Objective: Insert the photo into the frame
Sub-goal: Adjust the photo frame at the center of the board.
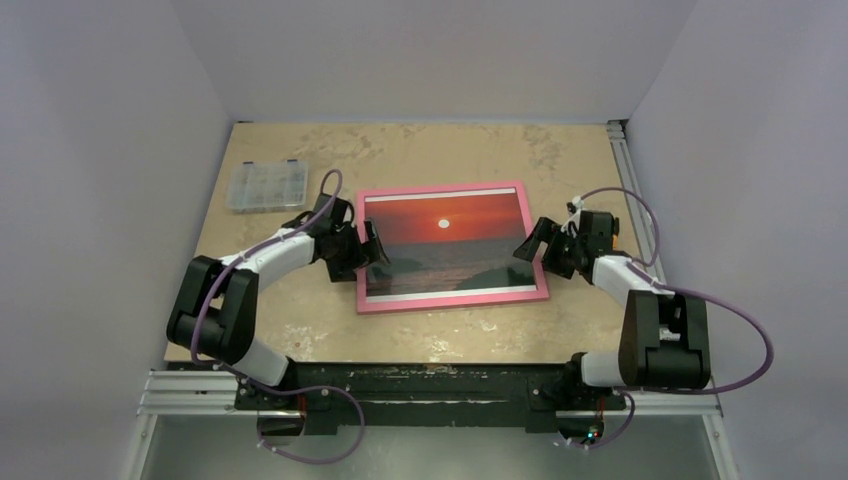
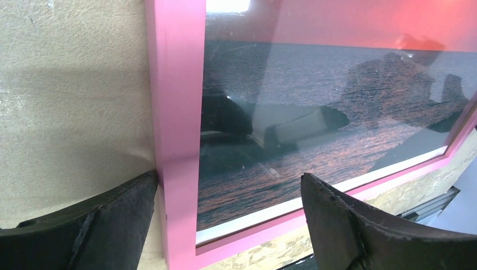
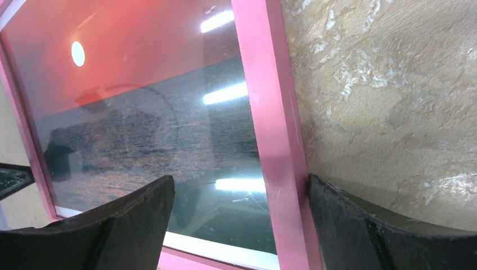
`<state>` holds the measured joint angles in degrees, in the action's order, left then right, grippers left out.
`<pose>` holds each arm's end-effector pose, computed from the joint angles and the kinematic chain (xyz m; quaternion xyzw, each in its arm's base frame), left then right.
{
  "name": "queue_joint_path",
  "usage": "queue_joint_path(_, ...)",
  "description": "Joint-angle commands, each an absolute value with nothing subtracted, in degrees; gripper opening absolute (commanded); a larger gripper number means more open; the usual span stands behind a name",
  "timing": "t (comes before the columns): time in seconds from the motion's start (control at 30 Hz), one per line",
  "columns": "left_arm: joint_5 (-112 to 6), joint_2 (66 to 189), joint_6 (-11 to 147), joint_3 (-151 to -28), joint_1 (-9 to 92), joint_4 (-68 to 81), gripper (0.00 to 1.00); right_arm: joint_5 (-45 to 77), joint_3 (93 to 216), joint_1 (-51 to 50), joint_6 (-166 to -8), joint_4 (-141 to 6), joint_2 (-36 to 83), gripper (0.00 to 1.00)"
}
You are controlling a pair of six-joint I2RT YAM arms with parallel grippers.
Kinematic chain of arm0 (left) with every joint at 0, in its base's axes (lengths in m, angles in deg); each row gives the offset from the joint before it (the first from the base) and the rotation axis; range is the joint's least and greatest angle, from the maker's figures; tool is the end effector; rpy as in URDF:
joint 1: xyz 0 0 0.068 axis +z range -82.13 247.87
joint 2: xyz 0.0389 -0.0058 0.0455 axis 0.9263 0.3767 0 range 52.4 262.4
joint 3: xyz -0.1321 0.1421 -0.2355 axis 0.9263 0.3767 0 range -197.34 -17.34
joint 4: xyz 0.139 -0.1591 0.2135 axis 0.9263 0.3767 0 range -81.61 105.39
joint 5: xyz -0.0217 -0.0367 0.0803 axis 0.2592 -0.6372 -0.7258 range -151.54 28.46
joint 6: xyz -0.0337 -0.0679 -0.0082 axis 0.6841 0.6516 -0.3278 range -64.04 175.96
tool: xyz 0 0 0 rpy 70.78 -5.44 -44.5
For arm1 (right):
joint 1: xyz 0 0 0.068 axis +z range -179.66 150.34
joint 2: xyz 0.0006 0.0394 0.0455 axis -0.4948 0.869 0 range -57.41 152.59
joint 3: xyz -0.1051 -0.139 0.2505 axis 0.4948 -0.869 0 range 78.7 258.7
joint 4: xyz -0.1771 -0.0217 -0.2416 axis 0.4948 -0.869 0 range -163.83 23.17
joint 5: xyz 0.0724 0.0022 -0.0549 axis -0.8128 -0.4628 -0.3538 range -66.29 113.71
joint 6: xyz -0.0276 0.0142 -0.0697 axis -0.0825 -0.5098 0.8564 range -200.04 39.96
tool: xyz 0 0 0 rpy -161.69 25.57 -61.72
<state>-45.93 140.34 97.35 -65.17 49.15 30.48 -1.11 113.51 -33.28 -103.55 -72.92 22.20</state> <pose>0.3074 -0.1226 0.1517 -0.1570 0.9493 -0.2334 0.1401 0.2965 0.0084 0.1439 0.1459 0.9115 0.2560 0.2870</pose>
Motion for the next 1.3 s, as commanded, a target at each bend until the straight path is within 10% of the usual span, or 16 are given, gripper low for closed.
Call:
queue_joint_path(0.0,-45.8,141.8,96.8,-67.2,49.1,28.9,0.94,-4.1,109.1,-31.3,-105.2,-79.5,22.2,0.86)
queue_joint_path(0.67,-51.6,138.8,93.9,-69.2,49.1,34.0,0.97,-2.6,110.6,-30.1,-106.1,-82.2,17.2,0.89)
queue_joint_path(1.27,-64.6,92.6,86.9,-57.3,49.2,27.5,1.0,4.5,116.8,-30.1,-106.6,-80.1,0.6,0.94)
